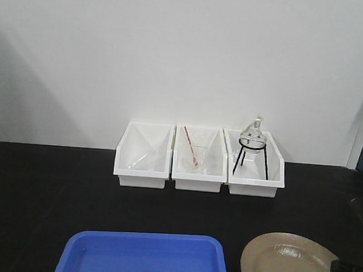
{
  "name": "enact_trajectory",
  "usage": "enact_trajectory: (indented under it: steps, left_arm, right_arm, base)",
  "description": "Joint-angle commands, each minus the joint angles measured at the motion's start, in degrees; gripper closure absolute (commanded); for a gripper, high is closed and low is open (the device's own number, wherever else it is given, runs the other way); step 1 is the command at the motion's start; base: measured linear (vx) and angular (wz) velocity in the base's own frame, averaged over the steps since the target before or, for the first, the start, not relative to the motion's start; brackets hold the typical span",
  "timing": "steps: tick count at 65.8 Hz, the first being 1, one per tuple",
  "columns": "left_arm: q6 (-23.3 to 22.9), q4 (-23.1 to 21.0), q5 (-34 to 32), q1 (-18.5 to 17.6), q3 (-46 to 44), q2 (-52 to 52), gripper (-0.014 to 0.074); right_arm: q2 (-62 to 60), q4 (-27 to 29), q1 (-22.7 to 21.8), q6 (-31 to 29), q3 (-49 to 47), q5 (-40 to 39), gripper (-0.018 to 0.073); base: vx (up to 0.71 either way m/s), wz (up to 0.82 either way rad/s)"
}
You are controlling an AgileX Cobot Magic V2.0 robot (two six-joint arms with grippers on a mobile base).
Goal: Place disk in tray to left cabinet
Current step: 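Grasp the rim of the beige plate with the right gripper, then lift the plate and lower it onto the blue tray, release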
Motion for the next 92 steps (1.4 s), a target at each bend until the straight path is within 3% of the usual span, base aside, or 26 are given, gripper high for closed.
enact_trajectory:
  steps: [1, 13, 21, 33, 48, 57, 77, 85, 92]
  left_arm:
    - [0.1, -0.4, -4.8, 0.1, -2.0, 0.6, 0.0216]
    - [0.1, -0.4, -4.8, 0.1, -2.0, 0.6, 0.0216]
    - [0.1, -0.4, -4.9, 0.1, -2.0, 0.6, 0.0216]
    - [0.1, -0.4, -5.2, 0.1, -2.0, 0.6, 0.0216]
    - [0.1, -0.4, -5.3, 0.1, -2.0, 0.6, 0.0216]
    - [0.1, -0.4, -5.3, 0.1, -2.0, 0.6, 0.0216]
    - [0.1, -0.4, -5.3, 0.1, -2.0, 0.6, 0.0216]
    - [0.1, -0.4, -5.3, 0.1, -2.0, 0.6, 0.0216]
    - [0.1, -0.4, -5.3, 0.1, -2.0, 0.6, 0.0216]
  right_arm:
    - [-3.5, 0.9, -0.2, -0.5, -1.7, 1.1, 0.0363]
    - [-7.5, 0.9, -0.2, -0.5, -1.7, 0.4, 0.0573]
    - [-11.5, 1.7, -0.2, -0.5, -1.7, -1.1, 0.0569]
    - [-17.9, 7.6, -0.1, -0.5, -2.5, -2.7, 0.0564]
    - [-19.3, 18.6, 1.9, -0.5, -11.7, 7.5, 0.0564]
    - [-19.3, 23.7, 9.4, -0.5, -15.4, 7.2, 0.0564]
    - [-15.2, 26.1, 36.5, -0.5, -16.2, -7.9, 0.0564]
    - [-10.7, 26.0, 42.6, -0.5, -16.2, -12.2, 0.0564]
    - [-6.8, 24.7, 44.7, -0.5, -16.2, -12.0, 0.0564]
  base:
    - [0.0, 0.0]
    - [0.0, 0.0]
    - [0.0, 0.0]
    - [0.0, 0.0]
    - [0.0, 0.0]
    - [0.0, 0.0]
    - [0.0, 0.0]
    - [0.0, 0.0]
    - [0.0, 0.0]
